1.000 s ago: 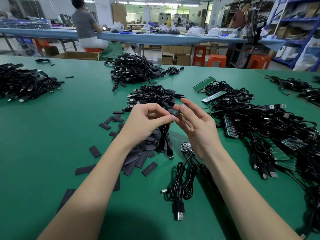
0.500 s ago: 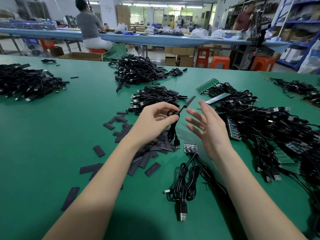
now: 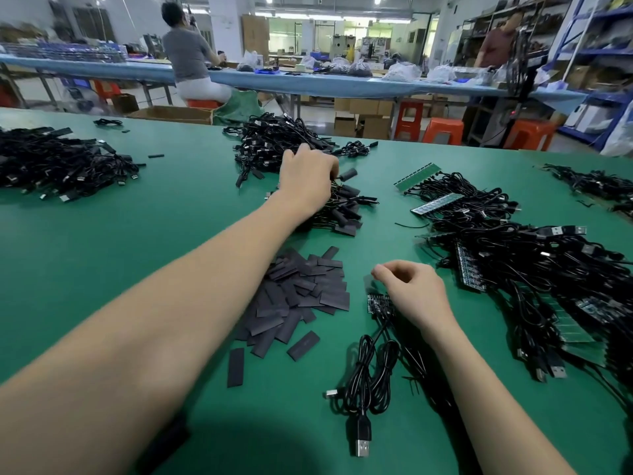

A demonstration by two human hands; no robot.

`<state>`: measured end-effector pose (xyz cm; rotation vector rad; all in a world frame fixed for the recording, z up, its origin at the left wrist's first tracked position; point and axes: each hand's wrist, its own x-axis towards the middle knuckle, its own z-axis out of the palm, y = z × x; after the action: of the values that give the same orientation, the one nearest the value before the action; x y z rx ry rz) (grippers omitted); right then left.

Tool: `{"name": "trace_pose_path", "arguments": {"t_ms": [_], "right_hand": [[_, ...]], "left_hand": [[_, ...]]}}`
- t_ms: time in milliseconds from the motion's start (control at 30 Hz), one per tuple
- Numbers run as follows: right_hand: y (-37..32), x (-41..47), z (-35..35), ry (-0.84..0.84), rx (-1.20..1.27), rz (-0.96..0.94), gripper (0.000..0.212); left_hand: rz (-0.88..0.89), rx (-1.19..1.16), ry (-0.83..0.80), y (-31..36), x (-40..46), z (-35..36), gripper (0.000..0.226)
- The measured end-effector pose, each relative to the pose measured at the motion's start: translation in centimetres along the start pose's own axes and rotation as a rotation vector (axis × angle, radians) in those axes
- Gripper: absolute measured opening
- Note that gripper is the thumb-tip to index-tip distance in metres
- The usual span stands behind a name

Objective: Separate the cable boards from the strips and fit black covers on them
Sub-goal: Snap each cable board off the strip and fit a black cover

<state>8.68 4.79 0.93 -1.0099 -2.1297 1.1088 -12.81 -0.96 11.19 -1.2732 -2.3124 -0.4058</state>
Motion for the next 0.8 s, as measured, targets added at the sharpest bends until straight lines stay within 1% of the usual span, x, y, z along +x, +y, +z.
{"name": "trace_pose_path", "arguments": {"t_ms": [67, 167, 300, 367, 433, 467, 533, 633, 700, 800], "right_hand": [[0.2, 0.1, 0.1, 0.009, 0.001, 0.004, 0.018], [0.4, 0.4, 0.3, 0.02, -0.001, 0.001, 0.02], [0.6, 0.6, 0.5, 0.048, -0.027, -0.006, 0.021], [0.6, 0.5, 0.6, 0.052, -0.034, -0.013, 0.021], [0.6, 0.5, 0.6, 0.053, -0.035, -0.02, 0.021], [0.6, 0.5, 0.6, 0.052, -0.035, -0.022, 0.021], [0.6, 0.5, 0.6, 0.047, -0.033, -0.023, 0.021], [0.6, 0.5, 0.5, 0.045, -0.034, -0.021, 0.022], [0.5, 0.4, 0.5, 0.044, -0.041, -0.022, 0.022], [0.3, 0.3, 0.4, 0.049, -0.042, -0.013, 0.021]], "left_hand": [[0.006, 0.115, -0.014, -0.6, 1.2, 0.5, 0.033], [0.048, 0.175, -0.058, -1.4, 1.6, 1.4, 0.038], [0.069, 0.152, -0.074, -1.5, 1.7, 2.2, 0.039], [0.04, 0.122, -0.145, -1.6, 1.5, 2.9, 0.037], [0.014, 0.064, -0.229, -1.6, 1.0, 3.8, 0.03], [0.009, 0.038, -0.253, -1.6, 0.6, 4.3, 0.027], [0.002, 0.024, -0.269, -1.5, 0.1, 5.1, 0.029], [-0.009, 0.056, -0.253, -1.1, -0.4, 5.3, 0.043], [-0.026, 0.083, -0.201, -0.9, -0.9, 5.5, 0.053], [-0.043, 0.029, -0.098, -0.1, -2.2, 5.6, 0.054]]}}
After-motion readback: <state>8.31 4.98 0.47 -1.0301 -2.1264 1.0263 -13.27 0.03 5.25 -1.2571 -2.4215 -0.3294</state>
